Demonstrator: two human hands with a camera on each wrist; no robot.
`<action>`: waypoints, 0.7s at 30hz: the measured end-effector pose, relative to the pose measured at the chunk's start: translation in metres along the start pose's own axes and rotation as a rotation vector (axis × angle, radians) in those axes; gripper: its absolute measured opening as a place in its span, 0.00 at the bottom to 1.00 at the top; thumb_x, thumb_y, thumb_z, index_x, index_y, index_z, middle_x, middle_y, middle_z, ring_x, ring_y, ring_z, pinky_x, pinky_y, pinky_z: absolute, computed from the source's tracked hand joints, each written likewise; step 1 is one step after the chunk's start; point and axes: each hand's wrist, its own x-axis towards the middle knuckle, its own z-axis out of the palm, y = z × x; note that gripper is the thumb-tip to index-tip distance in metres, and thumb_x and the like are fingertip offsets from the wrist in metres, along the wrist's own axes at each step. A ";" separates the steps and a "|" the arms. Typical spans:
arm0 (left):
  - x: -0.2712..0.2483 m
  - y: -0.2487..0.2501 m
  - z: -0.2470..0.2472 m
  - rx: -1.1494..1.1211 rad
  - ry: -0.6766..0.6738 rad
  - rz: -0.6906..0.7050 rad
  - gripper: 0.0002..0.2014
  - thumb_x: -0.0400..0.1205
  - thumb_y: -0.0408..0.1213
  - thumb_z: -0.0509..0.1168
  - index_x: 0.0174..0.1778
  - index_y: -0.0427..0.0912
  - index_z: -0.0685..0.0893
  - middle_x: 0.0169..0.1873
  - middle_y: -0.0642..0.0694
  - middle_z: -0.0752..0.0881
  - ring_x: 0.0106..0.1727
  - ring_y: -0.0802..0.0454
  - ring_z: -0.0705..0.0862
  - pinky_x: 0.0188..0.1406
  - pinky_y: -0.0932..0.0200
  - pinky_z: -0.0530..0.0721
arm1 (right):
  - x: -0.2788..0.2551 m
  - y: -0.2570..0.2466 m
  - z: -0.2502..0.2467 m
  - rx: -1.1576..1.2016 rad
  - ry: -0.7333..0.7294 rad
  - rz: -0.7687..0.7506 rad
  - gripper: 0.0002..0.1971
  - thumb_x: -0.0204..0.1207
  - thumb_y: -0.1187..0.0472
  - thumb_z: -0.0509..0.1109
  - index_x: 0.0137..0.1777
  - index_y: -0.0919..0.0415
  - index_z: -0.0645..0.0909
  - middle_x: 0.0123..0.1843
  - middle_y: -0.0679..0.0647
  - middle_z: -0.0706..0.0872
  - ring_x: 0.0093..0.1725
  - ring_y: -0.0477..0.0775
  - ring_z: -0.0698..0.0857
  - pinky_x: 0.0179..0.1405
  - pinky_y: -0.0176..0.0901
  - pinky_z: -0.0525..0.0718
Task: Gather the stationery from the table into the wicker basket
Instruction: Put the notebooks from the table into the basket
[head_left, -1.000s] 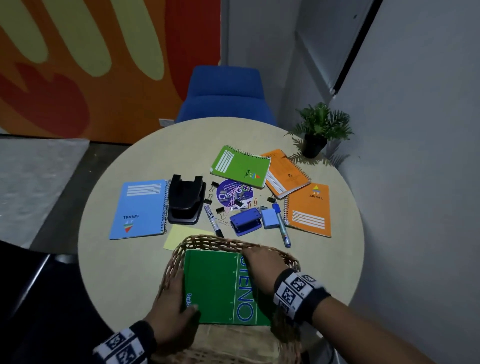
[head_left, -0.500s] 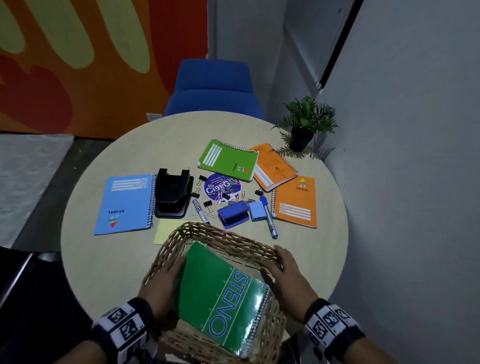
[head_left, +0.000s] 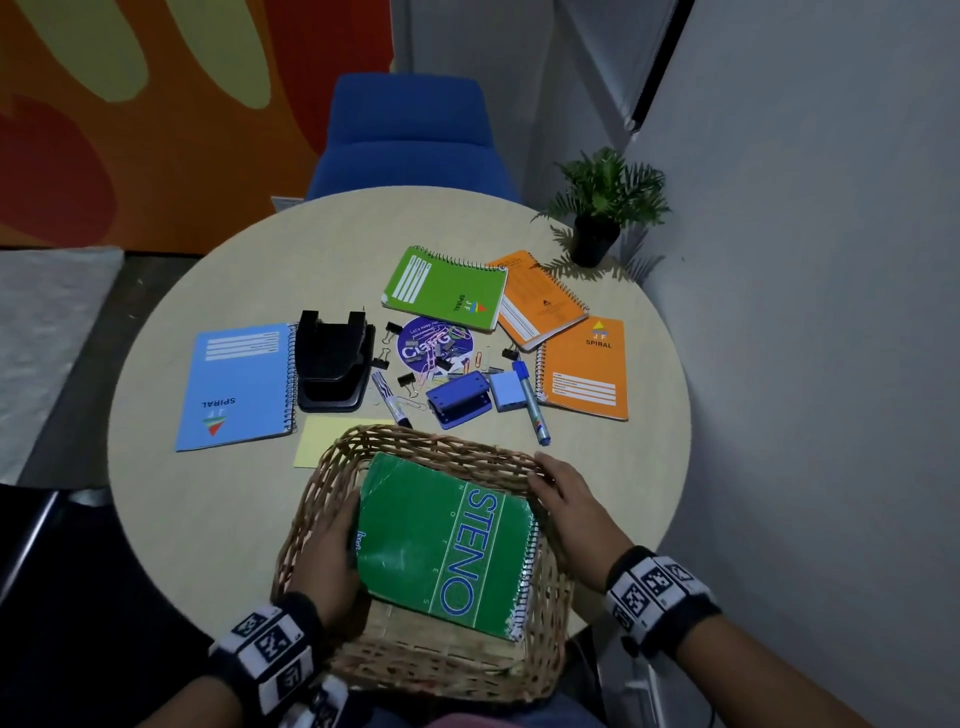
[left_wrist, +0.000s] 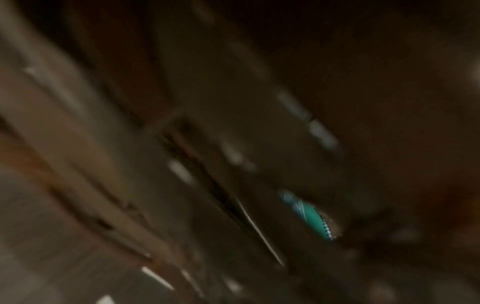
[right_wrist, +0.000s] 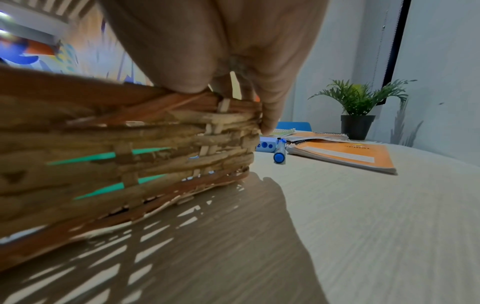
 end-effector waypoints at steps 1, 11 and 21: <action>-0.001 -0.004 0.000 -0.014 0.006 0.017 0.40 0.75 0.21 0.66 0.82 0.46 0.59 0.80 0.45 0.64 0.78 0.46 0.67 0.76 0.53 0.65 | 0.002 0.001 0.000 -0.022 0.041 -0.038 0.38 0.80 0.73 0.66 0.82 0.50 0.49 0.85 0.56 0.57 0.84 0.57 0.62 0.83 0.51 0.66; 0.000 -0.018 0.000 0.022 -0.006 -0.027 0.41 0.76 0.25 0.67 0.83 0.48 0.54 0.80 0.40 0.65 0.78 0.43 0.68 0.77 0.48 0.69 | 0.001 0.007 0.011 -0.127 0.017 -0.110 0.41 0.69 0.74 0.76 0.81 0.59 0.63 0.84 0.58 0.60 0.82 0.64 0.65 0.77 0.59 0.75; -0.007 0.015 0.008 0.792 -0.257 0.051 0.42 0.79 0.43 0.64 0.83 0.48 0.44 0.83 0.41 0.38 0.84 0.36 0.46 0.79 0.39 0.64 | -0.010 -0.053 -0.005 -0.586 -0.210 -0.264 0.22 0.68 0.44 0.76 0.63 0.47 0.84 0.73 0.57 0.82 0.71 0.63 0.82 0.68 0.67 0.78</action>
